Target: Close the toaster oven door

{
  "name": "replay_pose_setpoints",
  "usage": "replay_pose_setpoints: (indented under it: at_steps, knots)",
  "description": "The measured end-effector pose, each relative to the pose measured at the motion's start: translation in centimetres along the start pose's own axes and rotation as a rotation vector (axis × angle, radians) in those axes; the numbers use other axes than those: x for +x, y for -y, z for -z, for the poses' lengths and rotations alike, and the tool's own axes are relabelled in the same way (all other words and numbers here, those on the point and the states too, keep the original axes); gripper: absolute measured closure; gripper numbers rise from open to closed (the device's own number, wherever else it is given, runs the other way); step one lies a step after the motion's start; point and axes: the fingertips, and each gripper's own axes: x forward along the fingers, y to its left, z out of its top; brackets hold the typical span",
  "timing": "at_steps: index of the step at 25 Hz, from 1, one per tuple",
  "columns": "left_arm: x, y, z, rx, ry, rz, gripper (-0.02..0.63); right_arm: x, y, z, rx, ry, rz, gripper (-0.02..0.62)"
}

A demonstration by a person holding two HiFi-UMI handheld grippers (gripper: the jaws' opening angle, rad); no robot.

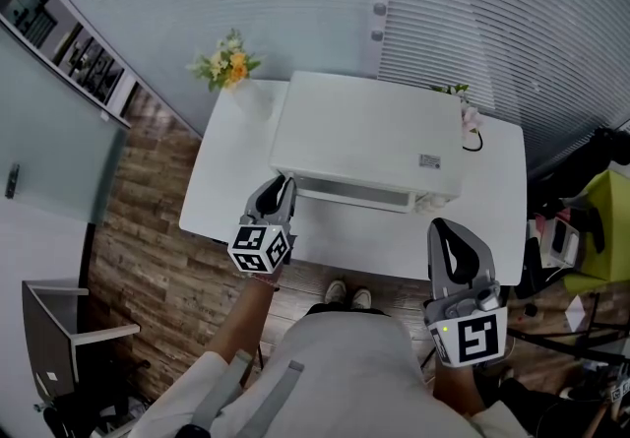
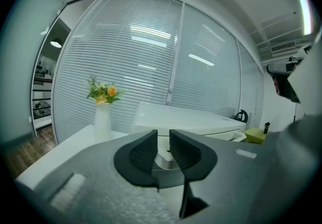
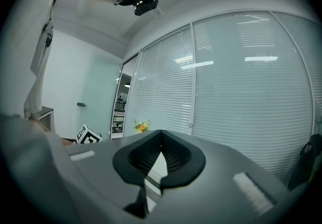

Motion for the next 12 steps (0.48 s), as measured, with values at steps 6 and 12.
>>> replay_pose_setpoints:
  at_steps: [6,12]
  knots:
    - [-1.0,1.4,-2.3,0.013,0.019,0.014,0.546,-0.1,0.3,0.1,0.002,-0.003,0.012,0.592]
    - [-2.2,4.0,-4.9,0.06,0.054,0.042,0.549,-0.2,0.6,0.3,0.003,-0.012,0.02,0.592]
